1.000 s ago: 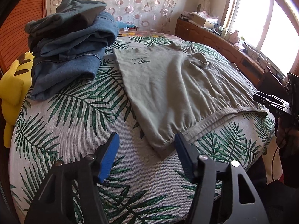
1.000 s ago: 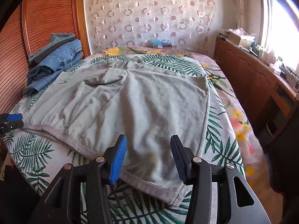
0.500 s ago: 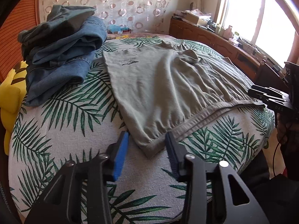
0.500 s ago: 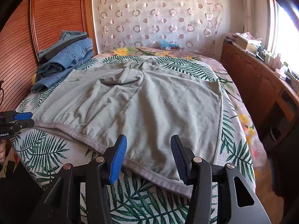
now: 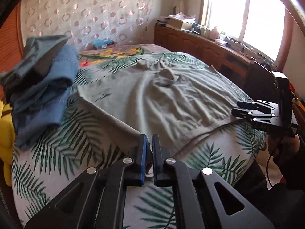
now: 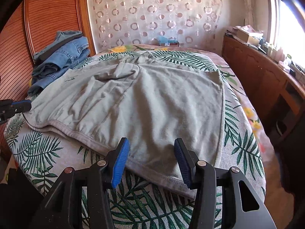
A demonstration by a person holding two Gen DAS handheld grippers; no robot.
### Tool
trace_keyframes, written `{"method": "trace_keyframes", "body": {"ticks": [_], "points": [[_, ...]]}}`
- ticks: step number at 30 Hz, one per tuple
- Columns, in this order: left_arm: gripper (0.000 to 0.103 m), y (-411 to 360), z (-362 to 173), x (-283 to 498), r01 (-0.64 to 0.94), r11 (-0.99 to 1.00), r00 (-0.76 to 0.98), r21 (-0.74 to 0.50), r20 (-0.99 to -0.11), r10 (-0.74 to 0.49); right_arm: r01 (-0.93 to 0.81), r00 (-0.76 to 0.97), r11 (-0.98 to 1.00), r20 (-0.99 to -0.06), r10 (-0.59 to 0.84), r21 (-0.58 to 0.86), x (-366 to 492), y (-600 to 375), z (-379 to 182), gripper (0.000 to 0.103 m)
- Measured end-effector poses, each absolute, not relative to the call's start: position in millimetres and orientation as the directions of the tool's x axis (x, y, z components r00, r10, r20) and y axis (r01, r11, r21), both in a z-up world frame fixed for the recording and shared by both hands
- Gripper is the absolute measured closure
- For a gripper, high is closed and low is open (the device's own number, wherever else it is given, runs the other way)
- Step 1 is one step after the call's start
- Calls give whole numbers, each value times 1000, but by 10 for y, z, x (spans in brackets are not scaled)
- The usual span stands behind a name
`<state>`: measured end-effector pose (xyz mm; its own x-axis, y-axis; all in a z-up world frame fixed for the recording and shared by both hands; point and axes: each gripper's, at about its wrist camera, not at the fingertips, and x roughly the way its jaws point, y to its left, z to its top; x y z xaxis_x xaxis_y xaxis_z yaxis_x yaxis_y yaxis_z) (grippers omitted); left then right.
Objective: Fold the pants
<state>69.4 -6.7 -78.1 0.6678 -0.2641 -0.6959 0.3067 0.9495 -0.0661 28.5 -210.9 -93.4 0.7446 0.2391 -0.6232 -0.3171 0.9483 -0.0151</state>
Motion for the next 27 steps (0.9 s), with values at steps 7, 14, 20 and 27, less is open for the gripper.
{"method": "trace_keyframes", "body": {"ticks": [7, 14, 20, 27], "points": [[97, -348, -572, 891, 388, 920, 662, -62, -675, -325, -292, 752, 956, -618, 229, -2, 279, -2225, -945, 52], [97, -744, -417, 1093, 462, 887, 647, -31, -672, -361, -270, 762, 963, -610, 219, 10, 238, -2362, -955, 52], [97, -1074, -300, 1182, 514, 857, 632, -26, -664, -400, -259, 768, 966, -603, 216, 17, 202, -2438, -966, 52], [97, -1174, -302, 1185, 524, 852, 625, -26, -667, -405, -250, 776, 968, -593, 216, 25, 204, -2410, -965, 52]]}}
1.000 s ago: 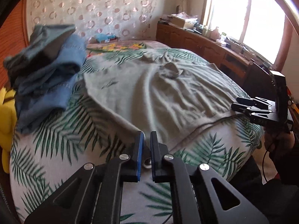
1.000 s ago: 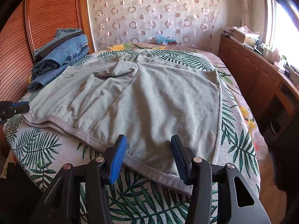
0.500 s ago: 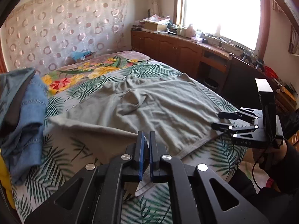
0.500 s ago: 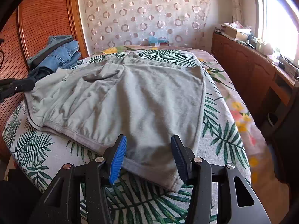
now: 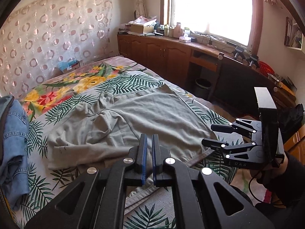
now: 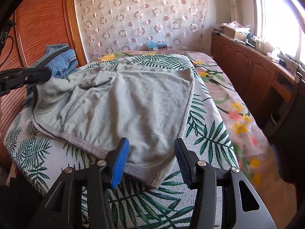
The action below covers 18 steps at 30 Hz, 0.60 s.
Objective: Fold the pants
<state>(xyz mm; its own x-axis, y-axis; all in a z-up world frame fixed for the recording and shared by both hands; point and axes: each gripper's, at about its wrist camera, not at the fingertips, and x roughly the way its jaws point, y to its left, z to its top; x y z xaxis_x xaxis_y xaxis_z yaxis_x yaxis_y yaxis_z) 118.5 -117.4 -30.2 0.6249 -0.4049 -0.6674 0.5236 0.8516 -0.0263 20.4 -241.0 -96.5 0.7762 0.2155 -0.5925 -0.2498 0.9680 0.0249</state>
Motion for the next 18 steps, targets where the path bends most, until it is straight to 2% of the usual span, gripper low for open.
{"method": "trace_keyframes", "body": {"ticks": [5, 8, 10, 12, 18], "points": [[96, -1099, -298, 1164, 491, 871, 642, -21, -668, -378, -259, 775, 966, -591, 225, 29, 216, -2367, -979, 52], [81, -983, -314, 1159, 456, 890, 654, -20, -671, -350, -271, 771, 962, -590, 239, 35, 223, -2328, -963, 52], [66, -877, -352, 1149, 429, 903, 666, -16, -670, -328, -283, 770, 958, -587, 250, 37, 229, -2276, -951, 52], [57, -754, -409, 1144, 406, 914, 670, -26, -671, -317, -297, 769, 954, -582, 264, 39, 238, -2204, -941, 52], [56, -524, -654, 1124, 361, 933, 656, -11, -708, -262, -363, 748, 930, -576, 331, 63, 283, -1952, -945, 52]]}}
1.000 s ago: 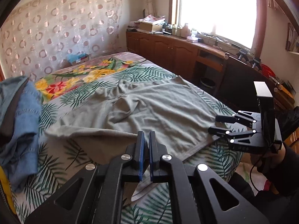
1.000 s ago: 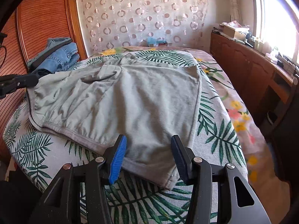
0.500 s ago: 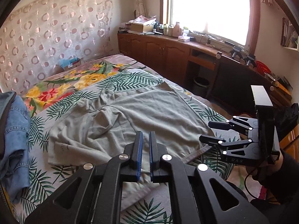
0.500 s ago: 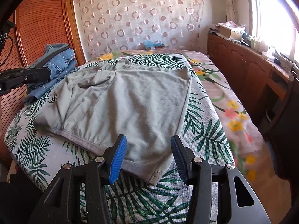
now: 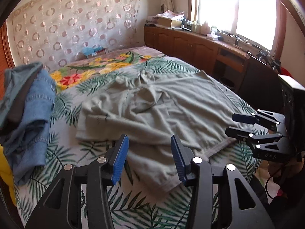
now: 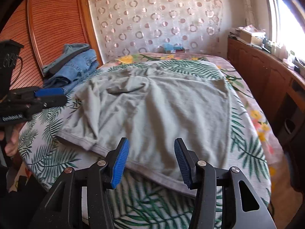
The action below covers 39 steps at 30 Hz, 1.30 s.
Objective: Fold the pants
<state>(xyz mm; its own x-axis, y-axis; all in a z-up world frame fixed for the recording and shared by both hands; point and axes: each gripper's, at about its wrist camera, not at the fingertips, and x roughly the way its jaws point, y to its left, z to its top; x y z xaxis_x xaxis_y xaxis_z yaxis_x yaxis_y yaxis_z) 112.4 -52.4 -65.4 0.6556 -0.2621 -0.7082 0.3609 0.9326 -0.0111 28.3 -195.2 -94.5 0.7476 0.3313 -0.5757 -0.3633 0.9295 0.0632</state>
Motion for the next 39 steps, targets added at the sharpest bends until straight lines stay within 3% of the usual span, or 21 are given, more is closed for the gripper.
{"method": "trace_keyframes", "body": {"ticks": [2, 4, 5, 23, 26, 27, 28, 31, 39], "points": [[48, -460, -749, 1109, 356, 934, 633, -38, -725, -271, -390, 736, 919, -578, 353, 65, 305, -1853, -949, 52], [24, -404, -812, 1073, 337, 941, 640, -38, -724, -258, -416, 722, 907, -583, 372, 64, 323, -1774, -968, 52], [23, -367, -837, 1054, 326, 944, 645, -45, -719, -257, -428, 716, 902, -586, 380, 62, 328, -1725, -981, 52], [23, -13, -1071, 932, 239, 968, 646, -73, -733, -215, -531, 638, 845, -625, 450, 67, 381, -1434, -1056, 58], [23, -16, -1078, 912, 240, 968, 646, -72, -732, -214, -530, 632, 845, -634, 445, 65, 442, -1346, -1101, 71], [23, -12, -1069, 921, 241, 968, 647, -71, -732, -215, -526, 636, 848, -631, 445, 69, 459, -1353, -1099, 87], [23, -12, -1065, 919, 242, 968, 647, -71, -731, -216, -529, 629, 844, -629, 456, 83, 470, -1356, -1092, 90], [23, -32, -1043, 903, 247, 966, 651, -71, -727, -220, -531, 628, 841, -617, 474, 105, 475, -1380, -1078, 94], [23, -187, -970, 894, 289, 955, 650, -65, -719, -246, -499, 691, 861, -554, 465, 100, 335, -1614, -872, 95]]}}
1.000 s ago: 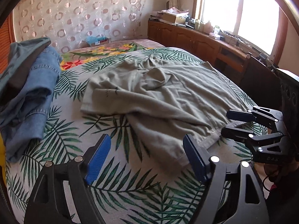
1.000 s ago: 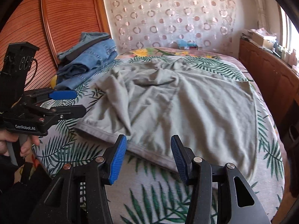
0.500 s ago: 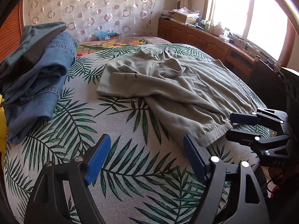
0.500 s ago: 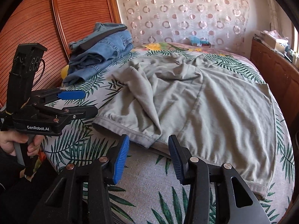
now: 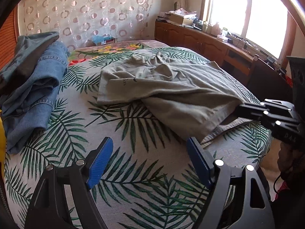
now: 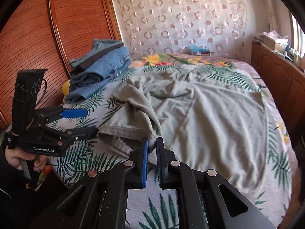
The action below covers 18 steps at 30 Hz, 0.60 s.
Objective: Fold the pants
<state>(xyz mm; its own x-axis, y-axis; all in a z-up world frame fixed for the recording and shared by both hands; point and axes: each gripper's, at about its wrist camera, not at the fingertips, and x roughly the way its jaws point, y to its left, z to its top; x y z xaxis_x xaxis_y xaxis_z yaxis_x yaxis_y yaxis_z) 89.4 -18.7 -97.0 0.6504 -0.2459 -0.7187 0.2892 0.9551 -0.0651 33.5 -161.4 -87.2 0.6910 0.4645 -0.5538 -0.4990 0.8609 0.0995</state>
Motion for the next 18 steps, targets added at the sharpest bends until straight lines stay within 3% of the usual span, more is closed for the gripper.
{"method": "trace_keyframes", "body": {"ticks": [9, 18], "points": [[23, -451, -855, 931, 351, 935, 651, -49, -705, -281, -419, 759, 905, -516, 396, 76, 143, -1991, -737, 95], [23, -628, -789, 1007, 382, 923, 651, -35, -698, -296, -326, 786, 943, -536, 308, 65, -47, -2288, -797, 95]]}}
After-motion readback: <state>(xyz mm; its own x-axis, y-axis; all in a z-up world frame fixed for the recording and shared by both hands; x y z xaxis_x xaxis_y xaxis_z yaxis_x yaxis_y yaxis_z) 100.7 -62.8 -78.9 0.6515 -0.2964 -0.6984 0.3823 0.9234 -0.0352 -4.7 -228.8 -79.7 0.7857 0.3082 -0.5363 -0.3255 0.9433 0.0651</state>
